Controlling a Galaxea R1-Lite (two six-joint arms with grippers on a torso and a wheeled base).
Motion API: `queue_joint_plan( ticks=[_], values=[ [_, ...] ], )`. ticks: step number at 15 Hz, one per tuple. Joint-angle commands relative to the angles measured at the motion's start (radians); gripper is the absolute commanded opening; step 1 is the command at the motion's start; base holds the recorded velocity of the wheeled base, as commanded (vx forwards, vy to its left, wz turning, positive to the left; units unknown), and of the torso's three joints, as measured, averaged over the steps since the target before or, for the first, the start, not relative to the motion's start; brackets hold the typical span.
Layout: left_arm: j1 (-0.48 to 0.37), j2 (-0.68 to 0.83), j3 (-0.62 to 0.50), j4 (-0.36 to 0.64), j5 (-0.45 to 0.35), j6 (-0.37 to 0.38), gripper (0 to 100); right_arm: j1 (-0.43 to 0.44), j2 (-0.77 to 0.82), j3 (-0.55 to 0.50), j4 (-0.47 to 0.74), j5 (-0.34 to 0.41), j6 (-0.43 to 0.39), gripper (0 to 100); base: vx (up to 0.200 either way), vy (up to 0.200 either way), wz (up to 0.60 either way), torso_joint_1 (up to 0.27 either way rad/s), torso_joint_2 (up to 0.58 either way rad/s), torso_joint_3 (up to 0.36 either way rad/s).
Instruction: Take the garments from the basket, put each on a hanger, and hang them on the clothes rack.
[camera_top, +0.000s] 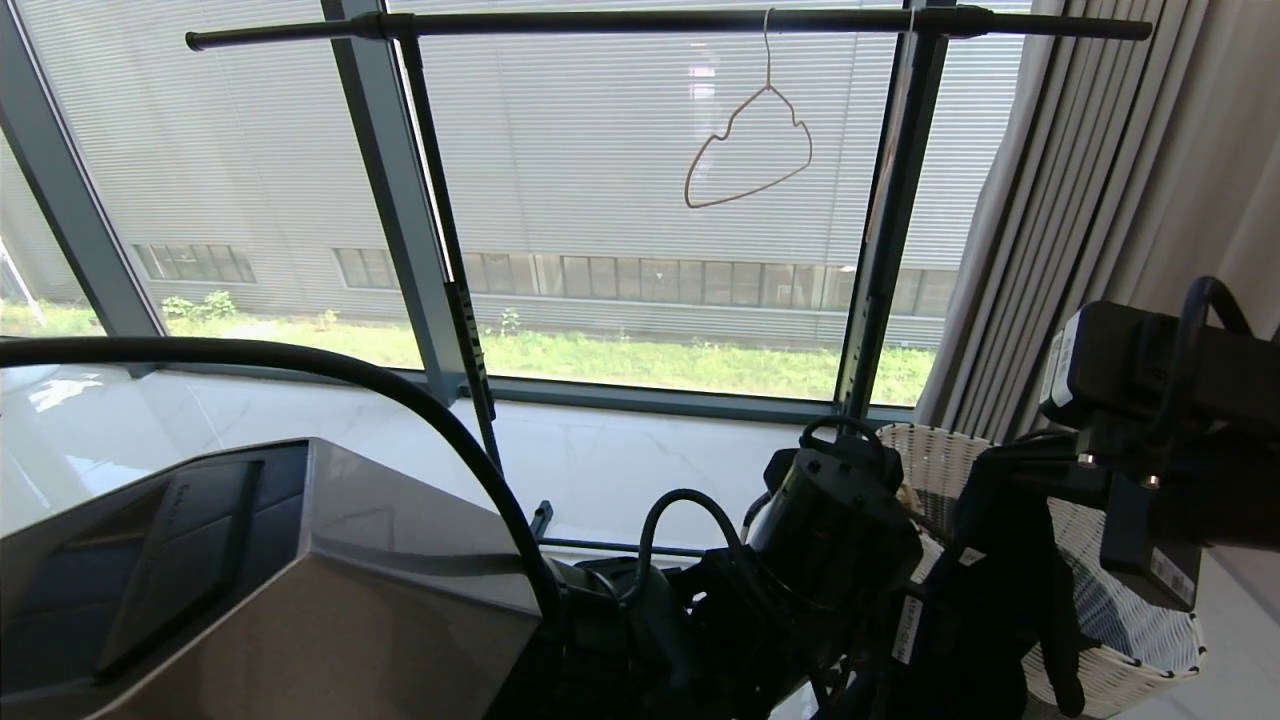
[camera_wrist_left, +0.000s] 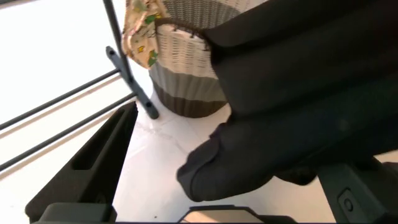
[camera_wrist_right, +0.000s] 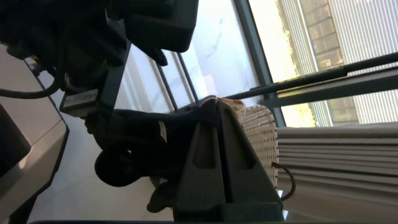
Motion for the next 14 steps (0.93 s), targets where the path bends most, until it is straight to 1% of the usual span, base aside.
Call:
queue_joint_plan(
  ticks=[1,4,6,7,10,11,12,13,14],
  values=[
    [0.004,0.007,0.015,0.003,0.008,0.002,100,0.013,-0.001,-0.002,0.000,0.000,0.000,0,0.000,0.000,0.00,0.000,0.00,0.000],
    [0.010,0.007,0.048,0.001,0.011,0.022,100,0.017,0.001,-0.002,0.000,0.000,0.000,0,0.000,0.000,0.00,0.000,0.00,0.000],
    [0.012,0.005,0.048,0.001,0.011,0.022,100,0.023,0.001,-0.002,0.000,-0.001,0.000,0,0.000,0.000,0.00,0.000,0.00,0.000],
    [0.015,0.007,0.048,0.001,0.016,0.022,0,0.023,0.001,-0.002,0.000,-0.001,0.000,0,0.000,0.000,0.00,0.000,0.00,0.000],
    [0.016,0.007,0.053,-0.001,0.078,0.017,0,0.023,0.006,-0.002,0.000,0.000,0.001,0,0.000,0.000,0.00,0.000,0.00,0.000],
    [0.028,0.008,0.059,-0.002,0.108,0.019,0,0.020,0.022,-0.002,-0.001,0.002,0.010,0,0.000,0.000,0.00,0.000,0.00,0.000],
    [0.039,0.004,0.073,-0.004,0.154,0.019,0,0.016,0.059,0.004,-0.027,0.003,0.056,0,0.000,0.000,0.00,0.000,0.00,0.000],
    [0.053,-0.015,0.091,-0.004,0.190,0.020,0,0.014,0.098,0.007,-0.067,0.003,0.128,0,0.000,0.000,0.00,0.000,0.00,0.000],
    [0.067,-0.064,0.127,-0.004,0.204,0.020,0,0.016,0.144,0.009,-0.118,0.002,0.204,0,0.000,0.000,0.00,0.000,0.00,0.000]
  ],
)
